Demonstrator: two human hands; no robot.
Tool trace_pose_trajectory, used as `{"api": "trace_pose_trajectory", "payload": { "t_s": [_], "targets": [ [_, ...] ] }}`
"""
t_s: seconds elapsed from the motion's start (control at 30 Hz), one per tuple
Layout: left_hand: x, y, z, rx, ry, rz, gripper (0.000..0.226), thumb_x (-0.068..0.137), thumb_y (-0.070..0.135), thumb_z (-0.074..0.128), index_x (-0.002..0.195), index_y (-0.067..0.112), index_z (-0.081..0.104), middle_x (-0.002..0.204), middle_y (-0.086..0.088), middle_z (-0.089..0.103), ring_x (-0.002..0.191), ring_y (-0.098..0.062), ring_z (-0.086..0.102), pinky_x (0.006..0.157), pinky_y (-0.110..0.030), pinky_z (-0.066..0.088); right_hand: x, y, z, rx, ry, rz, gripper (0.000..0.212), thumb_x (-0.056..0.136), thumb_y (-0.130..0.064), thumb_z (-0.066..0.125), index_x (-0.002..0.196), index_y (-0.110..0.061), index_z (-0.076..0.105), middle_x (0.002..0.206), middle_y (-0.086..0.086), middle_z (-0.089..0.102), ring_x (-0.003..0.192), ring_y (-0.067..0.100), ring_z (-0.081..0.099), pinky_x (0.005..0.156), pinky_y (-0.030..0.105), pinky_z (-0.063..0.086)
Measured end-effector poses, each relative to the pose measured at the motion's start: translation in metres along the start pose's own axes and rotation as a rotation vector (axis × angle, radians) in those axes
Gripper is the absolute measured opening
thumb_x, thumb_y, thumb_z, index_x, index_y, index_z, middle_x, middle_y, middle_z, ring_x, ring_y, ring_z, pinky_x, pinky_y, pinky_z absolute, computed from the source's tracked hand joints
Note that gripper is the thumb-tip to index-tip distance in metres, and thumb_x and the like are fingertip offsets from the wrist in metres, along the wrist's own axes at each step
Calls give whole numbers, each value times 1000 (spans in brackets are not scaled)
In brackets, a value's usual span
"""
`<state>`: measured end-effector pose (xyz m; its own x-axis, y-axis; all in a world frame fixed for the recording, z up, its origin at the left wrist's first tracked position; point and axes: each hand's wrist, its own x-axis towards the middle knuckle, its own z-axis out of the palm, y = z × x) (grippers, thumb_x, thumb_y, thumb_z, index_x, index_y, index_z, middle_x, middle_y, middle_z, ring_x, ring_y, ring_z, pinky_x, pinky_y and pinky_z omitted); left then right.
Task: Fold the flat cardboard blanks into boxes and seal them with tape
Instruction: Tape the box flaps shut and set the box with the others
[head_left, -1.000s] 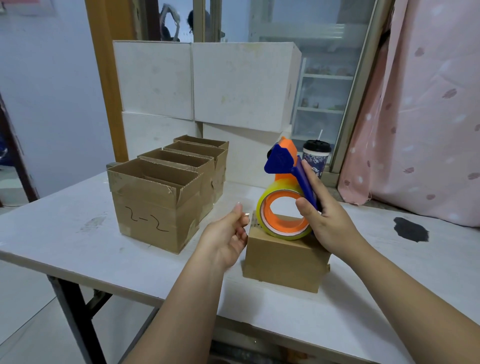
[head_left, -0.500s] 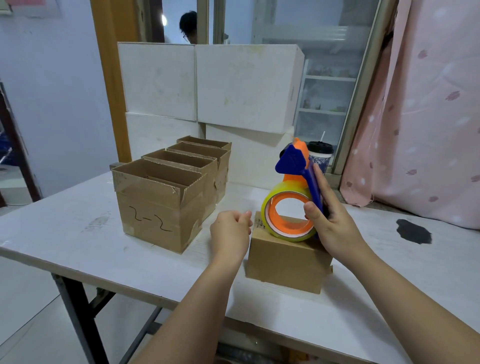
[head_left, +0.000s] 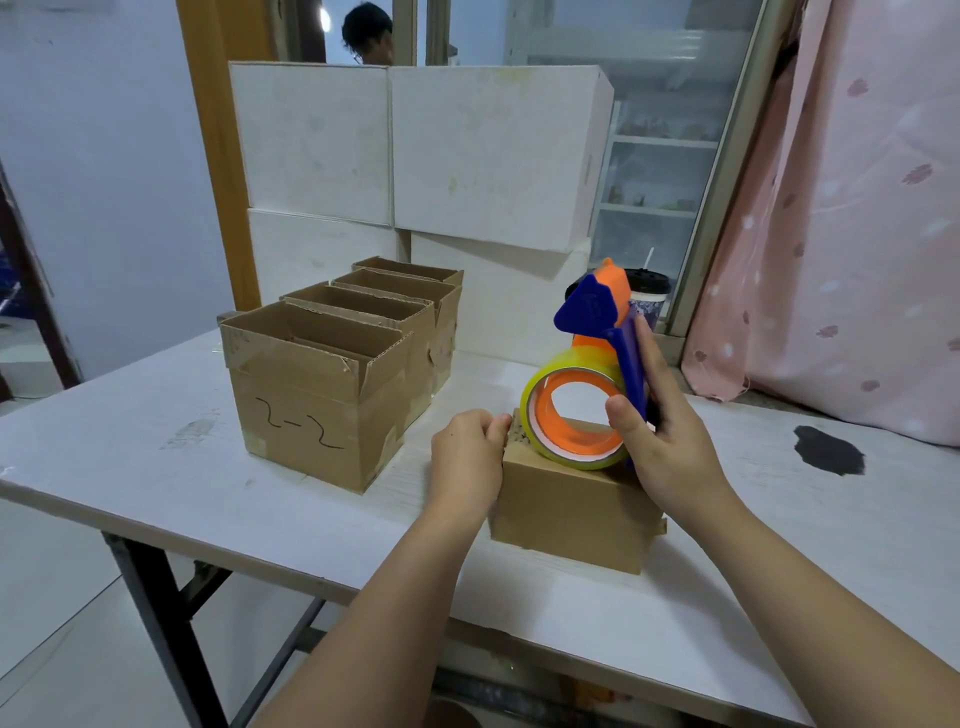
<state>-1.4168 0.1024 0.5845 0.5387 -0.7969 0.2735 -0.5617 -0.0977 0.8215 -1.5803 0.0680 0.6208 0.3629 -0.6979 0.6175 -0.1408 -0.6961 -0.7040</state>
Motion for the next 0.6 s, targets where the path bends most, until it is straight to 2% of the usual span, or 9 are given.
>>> {"api": "trace_pose_trajectory", "payload": {
  "t_s": [0.07,0.13,0.23,0.3,0.37,0.43,0.5,0.53,0.6],
  "targets": [
    [0,-2,1,-14,-75,-13,41,101,32,39,61,19,37,60,2,39,56,-10,36,49,-25,26,1,-1,0,-14,-12,11,62,80,-63,49,133,-63,17,118,-60,33,108,-25,42,79,-2,36],
    [-2,-4,1,-78,-167,-52,37,101,36,34,69,18,37,65,3,39,59,-9,37,51,-24,27,2,0,1,-28,-10,23,59,82,-61,50,131,-66,16,116,-60,34,107,-24,43,79,-2,36],
    [0,-6,-2,-81,-290,-96,28,101,39,29,93,15,41,77,1,46,65,-7,41,53,-22,32,2,0,2,-48,0,26,57,83,-59,48,128,-70,15,116,-60,34,106,-23,44,79,-1,37],
    [1,-8,-6,-14,-411,-135,23,101,35,37,115,16,38,101,-4,56,82,-12,52,64,-24,43,1,-2,2,-51,0,35,57,83,-61,48,127,-73,14,117,-60,33,106,-23,44,78,-1,37],
    [-1,-14,-8,98,-498,-141,42,99,26,45,136,21,27,124,-8,53,102,-21,54,82,-29,47,1,-3,2,-53,-1,45,57,83,-60,48,124,-79,13,117,-60,34,106,-21,44,78,0,37],
    [-7,-16,-9,48,-339,-96,49,98,14,46,143,22,27,130,-8,51,106,-21,54,83,-26,46,1,-3,2,-61,-2,45,57,83,-59,48,121,-82,12,117,-60,33,106,-21,44,77,0,37],
    [-17,-8,-10,-203,-59,-78,38,99,14,41,137,22,41,127,-1,56,107,-15,55,86,-26,48,1,-3,3,-57,-4,42,57,83,-59,47,121,-82,12,118,-60,32,106,-23,43,78,-1,37],
    [-23,-4,-8,-316,33,-71,32,100,25,39,132,24,48,122,6,59,109,-12,56,90,-27,49,1,-4,4,-55,-6,43,57,83,-60,47,121,-82,12,118,-61,31,106,-24,42,78,-1,36],
    [-35,5,-2,-379,41,-20,44,93,51,34,123,28,57,114,15,63,110,-8,57,93,-29,50,1,-5,4,-58,-5,52,56,83,-60,48,120,-82,12,115,-62,32,106,-24,43,77,-2,36]
  ]
}}
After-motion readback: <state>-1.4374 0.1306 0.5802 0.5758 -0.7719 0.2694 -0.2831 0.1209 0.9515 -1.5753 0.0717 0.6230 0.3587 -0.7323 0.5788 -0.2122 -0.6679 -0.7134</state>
